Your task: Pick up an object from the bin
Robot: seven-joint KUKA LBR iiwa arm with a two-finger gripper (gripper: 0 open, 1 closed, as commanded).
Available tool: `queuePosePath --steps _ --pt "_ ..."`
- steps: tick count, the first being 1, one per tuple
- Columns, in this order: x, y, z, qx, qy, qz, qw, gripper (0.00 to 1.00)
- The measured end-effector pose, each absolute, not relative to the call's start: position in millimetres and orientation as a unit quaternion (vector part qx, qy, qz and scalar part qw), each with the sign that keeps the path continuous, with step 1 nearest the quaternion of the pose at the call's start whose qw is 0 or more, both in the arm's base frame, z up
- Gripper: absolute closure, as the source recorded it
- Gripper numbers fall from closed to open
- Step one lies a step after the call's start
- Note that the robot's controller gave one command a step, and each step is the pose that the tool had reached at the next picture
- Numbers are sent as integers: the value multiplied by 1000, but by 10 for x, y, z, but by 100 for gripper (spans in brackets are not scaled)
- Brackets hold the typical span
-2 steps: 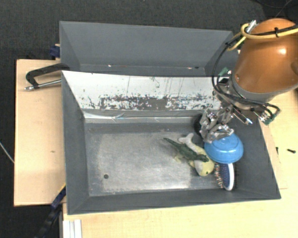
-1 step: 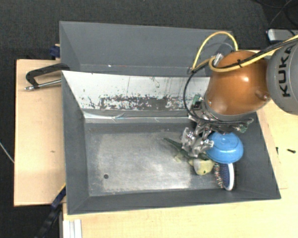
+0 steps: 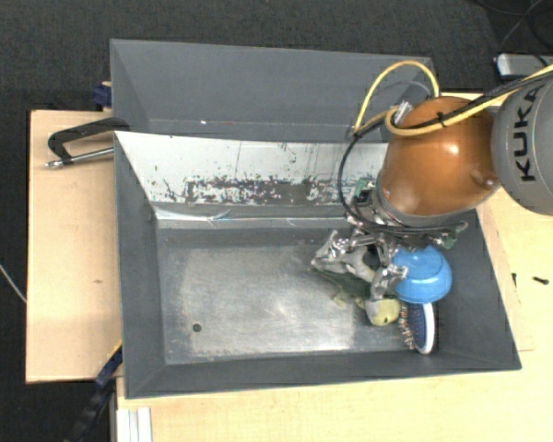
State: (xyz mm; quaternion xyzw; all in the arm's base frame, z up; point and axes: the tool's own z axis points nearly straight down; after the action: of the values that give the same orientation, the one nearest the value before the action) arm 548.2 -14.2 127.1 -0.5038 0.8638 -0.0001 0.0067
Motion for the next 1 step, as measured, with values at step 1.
queuePosePath --steps 1 --pt "5653 -1286 1473 -504 864 -3 4 0"
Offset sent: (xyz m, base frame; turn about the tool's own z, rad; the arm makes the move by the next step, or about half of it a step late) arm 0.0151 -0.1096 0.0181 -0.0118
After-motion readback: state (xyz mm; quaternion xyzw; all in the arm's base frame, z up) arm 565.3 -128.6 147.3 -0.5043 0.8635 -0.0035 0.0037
